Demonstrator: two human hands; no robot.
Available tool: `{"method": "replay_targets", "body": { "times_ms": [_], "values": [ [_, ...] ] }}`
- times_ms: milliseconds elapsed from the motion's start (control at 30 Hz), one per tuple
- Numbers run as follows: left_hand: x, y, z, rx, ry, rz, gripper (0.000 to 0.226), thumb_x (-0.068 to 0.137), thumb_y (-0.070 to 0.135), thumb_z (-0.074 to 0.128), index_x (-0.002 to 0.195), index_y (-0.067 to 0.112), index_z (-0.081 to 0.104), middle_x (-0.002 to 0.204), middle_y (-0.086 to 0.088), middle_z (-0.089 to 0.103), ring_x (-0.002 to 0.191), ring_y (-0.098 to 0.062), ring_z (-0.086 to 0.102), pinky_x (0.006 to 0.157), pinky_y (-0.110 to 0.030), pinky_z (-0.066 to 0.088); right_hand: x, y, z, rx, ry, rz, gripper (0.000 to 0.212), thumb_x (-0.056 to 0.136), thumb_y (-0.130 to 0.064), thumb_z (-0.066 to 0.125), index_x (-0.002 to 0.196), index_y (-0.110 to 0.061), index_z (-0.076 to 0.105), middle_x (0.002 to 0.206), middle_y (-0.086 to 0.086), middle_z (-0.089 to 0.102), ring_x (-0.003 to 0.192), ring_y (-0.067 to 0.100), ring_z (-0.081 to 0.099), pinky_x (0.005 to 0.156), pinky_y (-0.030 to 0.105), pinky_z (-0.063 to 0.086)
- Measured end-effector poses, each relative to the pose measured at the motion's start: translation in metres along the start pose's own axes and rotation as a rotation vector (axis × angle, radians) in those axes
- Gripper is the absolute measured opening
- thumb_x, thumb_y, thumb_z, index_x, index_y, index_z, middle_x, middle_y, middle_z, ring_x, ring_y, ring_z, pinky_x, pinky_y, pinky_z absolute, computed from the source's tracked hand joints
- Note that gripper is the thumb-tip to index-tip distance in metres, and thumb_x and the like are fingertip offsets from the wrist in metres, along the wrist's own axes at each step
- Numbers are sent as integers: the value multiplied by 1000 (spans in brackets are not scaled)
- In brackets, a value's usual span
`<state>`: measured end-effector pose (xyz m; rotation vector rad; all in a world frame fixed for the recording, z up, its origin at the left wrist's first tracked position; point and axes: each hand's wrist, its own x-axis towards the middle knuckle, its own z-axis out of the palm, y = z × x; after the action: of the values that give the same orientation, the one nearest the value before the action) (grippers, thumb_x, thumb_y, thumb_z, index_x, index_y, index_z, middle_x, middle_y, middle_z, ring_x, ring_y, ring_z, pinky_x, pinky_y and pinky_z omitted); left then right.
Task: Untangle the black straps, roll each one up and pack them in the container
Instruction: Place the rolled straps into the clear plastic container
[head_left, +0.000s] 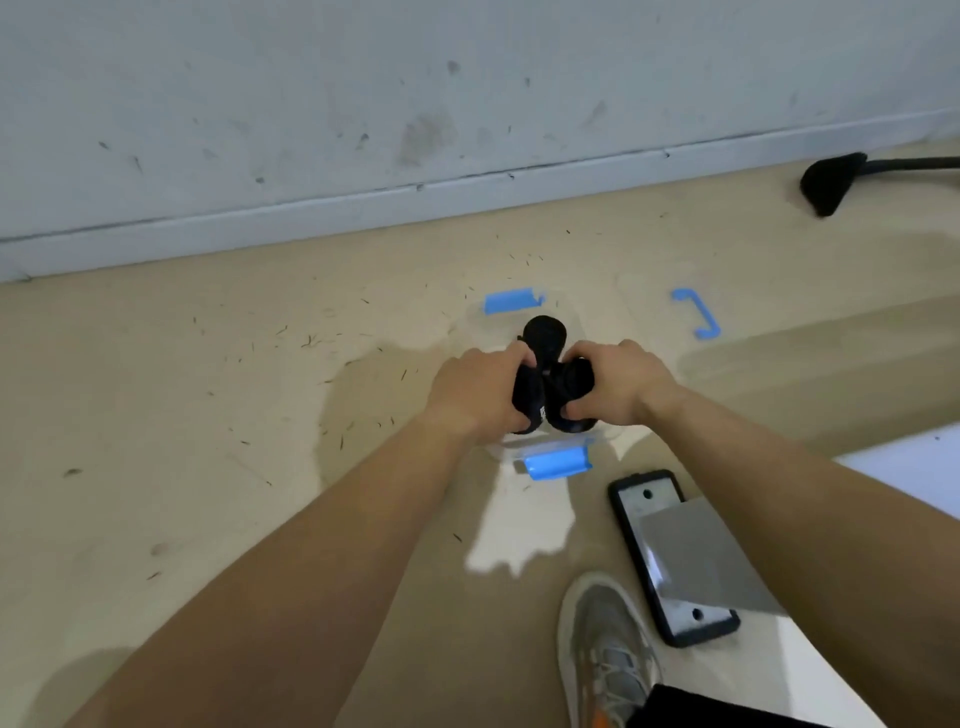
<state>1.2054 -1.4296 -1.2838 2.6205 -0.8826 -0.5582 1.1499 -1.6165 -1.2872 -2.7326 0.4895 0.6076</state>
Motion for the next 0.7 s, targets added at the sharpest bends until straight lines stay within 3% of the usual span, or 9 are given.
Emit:
{"method": "replay_targets", "body": {
  "times_ms": [133, 333, 400, 500, 567, 633, 700],
  "values": [
    [9, -1, 19, 98, -49, 15, 46, 78, 32, 73, 118, 34, 51, 92, 8, 57, 92, -24, 58, 74, -34, 35, 11, 0, 12, -236, -42, -90, 51, 69, -55, 72, 113, -38, 52, 99, -6, 63, 99, 22, 44, 84, 39, 30],
    [15, -9, 29, 76, -59, 37, 49, 77, 36, 74, 121, 37, 52, 102, 7, 66, 96, -25, 61, 76, -35, 37, 27, -14, 22, -500, -125, -103, 30, 87, -56, 53, 103, -32, 60, 97, 0, 47, 109, 25, 42, 93, 43, 29],
    [16, -15, 30, 25, -67, 33, 54, 76, 35, 75, 124, 38, 52, 105, 8, 67, 95, -24, 62, 78, -36, 44, 35, -22, 22, -447, -61, -119, 25, 93, -41, 50, 107, -27, 64, 103, 3, 51, 114, 27, 47, 94, 42, 32],
    [12, -20, 36, -7, -63, 63, 54, 77, 34, 74, 126, 38, 52, 99, 12, 64, 94, -23, 61, 74, -38, 52, 57, -35, 23, -154, 47, -158, 23, 91, -19, 56, 112, -19, 65, 112, 7, 62, 103, 29, 60, 82, 36, 46],
    [10, -23, 39, -24, -64, 77, 53, 78, 34, 73, 127, 37, 51, 93, 16, 55, 94, -21, 57, 71, -38, 51, 73, -44, 24, 10, -27, -113, 22, 91, -16, 61, 112, -15, 68, 111, 7, 68, 98, 27, 64, 83, 36, 54],
    [10, -27, 39, -49, -63, 83, 54, 79, 35, 73, 128, 39, 52, 92, 18, 54, 94, -20, 55, 73, -38, 52, 88, -51, 28, 11, -122, -82, 22, 92, -20, 64, 111, -10, 71, 108, 10, 72, 95, 26, 67, 83, 35, 57],
    [10, -31, 37, -67, -61, 91, 54, 78, 37, 75, 127, 42, 53, 92, 20, 53, 92, -17, 54, 71, -36, 51, 98, -57, 33, -27, -173, -83, 31, 92, -17, 64, 122, -10, 69, 117, 12, 71, 101, 28, 68, 85, 35, 58]
  ]
}}
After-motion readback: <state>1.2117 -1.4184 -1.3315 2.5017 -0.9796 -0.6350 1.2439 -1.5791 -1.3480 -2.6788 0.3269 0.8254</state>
